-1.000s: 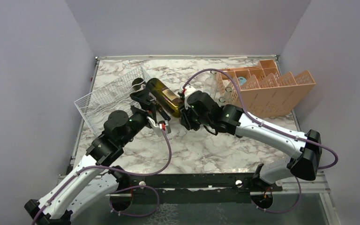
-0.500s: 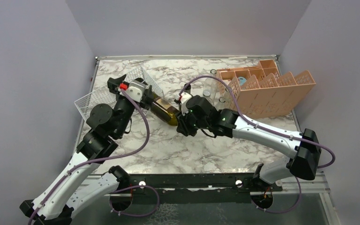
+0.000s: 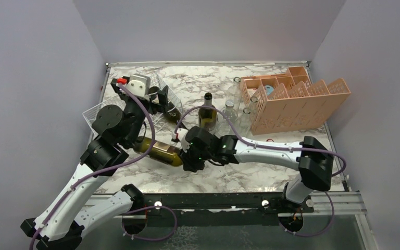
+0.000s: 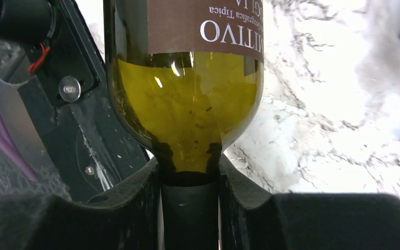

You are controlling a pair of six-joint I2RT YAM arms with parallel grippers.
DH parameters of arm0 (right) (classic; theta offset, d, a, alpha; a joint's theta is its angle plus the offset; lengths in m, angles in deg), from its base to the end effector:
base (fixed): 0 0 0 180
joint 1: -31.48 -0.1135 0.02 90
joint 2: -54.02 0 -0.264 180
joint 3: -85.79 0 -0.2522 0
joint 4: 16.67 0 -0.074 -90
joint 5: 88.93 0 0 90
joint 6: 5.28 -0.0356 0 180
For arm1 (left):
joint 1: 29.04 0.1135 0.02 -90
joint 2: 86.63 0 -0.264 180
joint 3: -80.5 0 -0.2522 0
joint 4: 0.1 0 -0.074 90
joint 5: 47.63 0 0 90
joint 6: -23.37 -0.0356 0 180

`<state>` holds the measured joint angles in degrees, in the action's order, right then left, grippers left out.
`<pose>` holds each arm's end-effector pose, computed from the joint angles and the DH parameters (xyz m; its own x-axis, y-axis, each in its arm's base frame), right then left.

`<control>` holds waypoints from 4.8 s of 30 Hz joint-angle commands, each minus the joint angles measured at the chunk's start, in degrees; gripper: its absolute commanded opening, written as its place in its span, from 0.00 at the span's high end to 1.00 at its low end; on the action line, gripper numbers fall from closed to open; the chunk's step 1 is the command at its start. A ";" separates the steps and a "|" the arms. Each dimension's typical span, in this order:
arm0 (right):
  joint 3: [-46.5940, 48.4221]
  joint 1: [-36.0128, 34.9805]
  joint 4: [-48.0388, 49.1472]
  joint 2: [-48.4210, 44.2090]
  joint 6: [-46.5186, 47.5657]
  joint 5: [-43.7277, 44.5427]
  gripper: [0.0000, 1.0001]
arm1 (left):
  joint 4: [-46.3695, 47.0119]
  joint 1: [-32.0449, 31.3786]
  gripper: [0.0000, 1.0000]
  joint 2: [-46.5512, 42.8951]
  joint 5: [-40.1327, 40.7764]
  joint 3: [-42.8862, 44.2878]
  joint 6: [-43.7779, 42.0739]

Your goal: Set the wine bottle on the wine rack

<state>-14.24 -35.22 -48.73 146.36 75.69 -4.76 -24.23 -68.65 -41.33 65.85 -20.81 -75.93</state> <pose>0.1372 0.3277 0.2467 -0.4214 -0.5837 -0.6941 -0.8872 0.4237 0.1823 0.1247 -0.0848 0.4571 0.1679 0.0535 -0.9844 0.2581 0.9613 0.0962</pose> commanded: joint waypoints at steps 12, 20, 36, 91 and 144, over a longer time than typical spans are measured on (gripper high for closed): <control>7.92 -0.53 13.51 11.81 -5.17 3.75 0.99 | -5.20 -0.20 0.01 -1.01 -0.74 1.79 3.97; 8.58 -0.52 14.35 13.09 -7.88 9.01 0.99 | -5.89 -0.15 0.01 -1.53 -1.24 1.32 4.38; 15.99 -0.51 14.40 19.17 -12.99 18.80 0.99 | -6.56 -0.20 0.01 0.32 -2.30 3.10 4.55; 36.65 2.28 9.65 26.67 -14.73 25.95 0.37 | -10.34 -0.20 0.01 6.78 0.82 14.11 4.16; 16.83 12.96 6.36 -7.15 -4.46 39.21 0.29 | -4.46 32.49 0.01 19.29 -31.02 3.49 23.04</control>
<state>0.76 -24.88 -38.40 136.65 72.93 38.54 -31.36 -36.50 -20.15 37.90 -16.39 -53.13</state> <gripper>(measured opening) 0.701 0.987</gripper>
